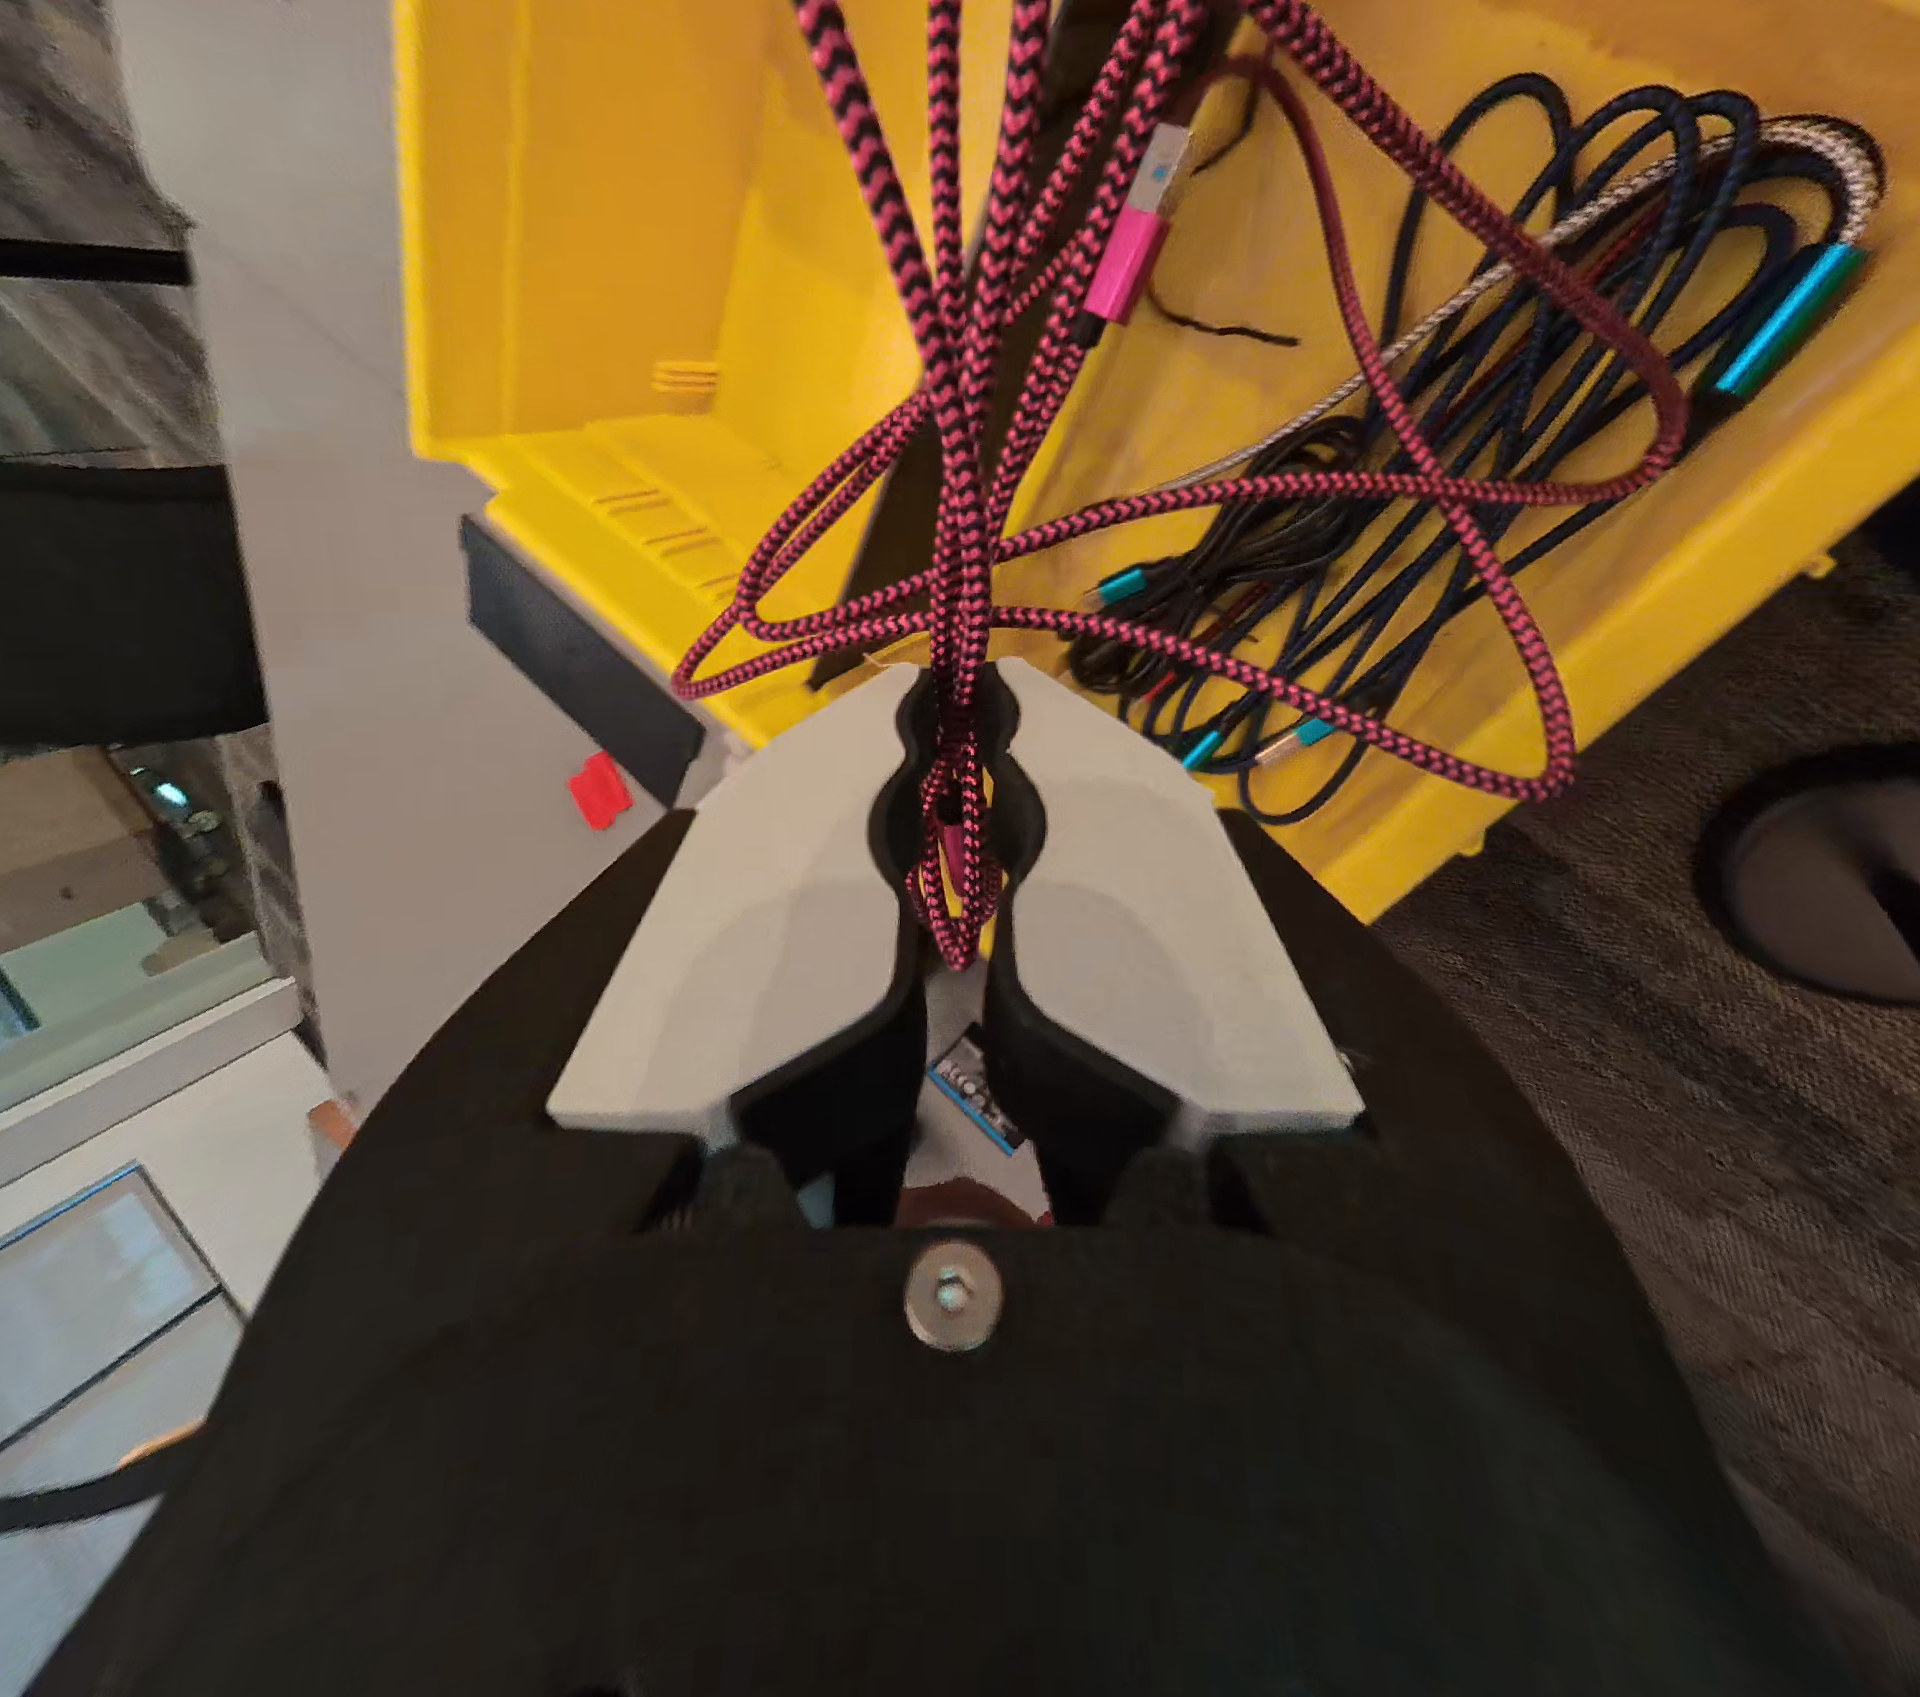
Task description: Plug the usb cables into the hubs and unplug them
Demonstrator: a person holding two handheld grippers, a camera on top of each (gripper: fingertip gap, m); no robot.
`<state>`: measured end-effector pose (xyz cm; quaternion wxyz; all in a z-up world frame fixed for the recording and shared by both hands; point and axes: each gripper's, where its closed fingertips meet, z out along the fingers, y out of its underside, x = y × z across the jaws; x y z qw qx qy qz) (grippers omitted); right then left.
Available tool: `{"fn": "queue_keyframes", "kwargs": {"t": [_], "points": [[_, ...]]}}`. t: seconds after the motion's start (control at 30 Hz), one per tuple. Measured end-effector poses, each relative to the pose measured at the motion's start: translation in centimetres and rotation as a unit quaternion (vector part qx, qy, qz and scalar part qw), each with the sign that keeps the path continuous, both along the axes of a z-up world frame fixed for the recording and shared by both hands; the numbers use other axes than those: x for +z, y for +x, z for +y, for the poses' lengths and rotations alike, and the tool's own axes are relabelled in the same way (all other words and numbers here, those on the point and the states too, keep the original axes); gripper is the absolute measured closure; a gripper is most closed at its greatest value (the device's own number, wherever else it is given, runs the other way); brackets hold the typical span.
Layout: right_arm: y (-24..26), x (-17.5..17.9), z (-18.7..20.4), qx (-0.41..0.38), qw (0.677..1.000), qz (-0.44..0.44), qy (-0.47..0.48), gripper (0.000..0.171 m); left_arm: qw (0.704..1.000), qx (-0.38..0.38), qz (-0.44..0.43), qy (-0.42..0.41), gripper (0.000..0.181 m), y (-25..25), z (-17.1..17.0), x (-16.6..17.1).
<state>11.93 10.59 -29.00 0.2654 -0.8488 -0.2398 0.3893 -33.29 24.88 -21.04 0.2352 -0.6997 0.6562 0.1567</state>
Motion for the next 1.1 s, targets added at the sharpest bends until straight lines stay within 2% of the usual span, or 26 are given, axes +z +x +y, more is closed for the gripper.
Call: {"fn": "queue_keyframes", "kwargs": {"t": [0.17,0.27,0.37,0.5,0.63,0.77,0.9,1.03,1.1], "points": [[0.5,1.0,0.3,-0.011,0.999,-0.029,0.034,0.136,0.997,0.012,-0.031,0.070,0.175,-0.1,0.1,5.2],[0.6,2.7,0.8,-0.022,0.994,-0.060,0.087,0.126,0.991,-0.005,-0.050,0.123,0.175,1.8,-0.3,9.2],[-1.2,6.5,1.5,-0.013,0.984,-0.054,0.169,0.120,0.986,-0.038,-0.074,0.144,0.175,6.3,-1.1,11.9],[-5.3,11.9,1.6,0.017,0.963,-0.022,0.267,0.125,0.974,-0.104,-0.104,0.172,0.175,14.8,-2.1,13.7],[-7.6,14.8,2.8,0.010,0.941,-0.010,0.339,0.134,0.964,-0.156,-0.139,0.162,0.175,23.0,-3.4,11.8],[-7.4,14.0,4.8,-0.006,0.927,-0.035,0.374,0.133,0.954,-0.184,-0.174,0.159,0.175,28.6,-4.4,8.4],[-7.1,12.8,5.3,-0.005,0.915,-0.047,0.400,0.144,0.947,-0.188,-0.218,0.142,0.175,31.4,-5.2,6.1],[-6.4,11.8,5.8,-0.018,0.918,-0.036,0.394,0.146,0.948,-0.188,-0.222,0.130,0.175,32.0,-5.5,4.4],[-5.9,11.1,6.4,-0.030,0.923,-0.047,0.381,0.140,0.947,-0.193,-0.229,0.116,0.175,32.2,-5.8,3.8]]}}
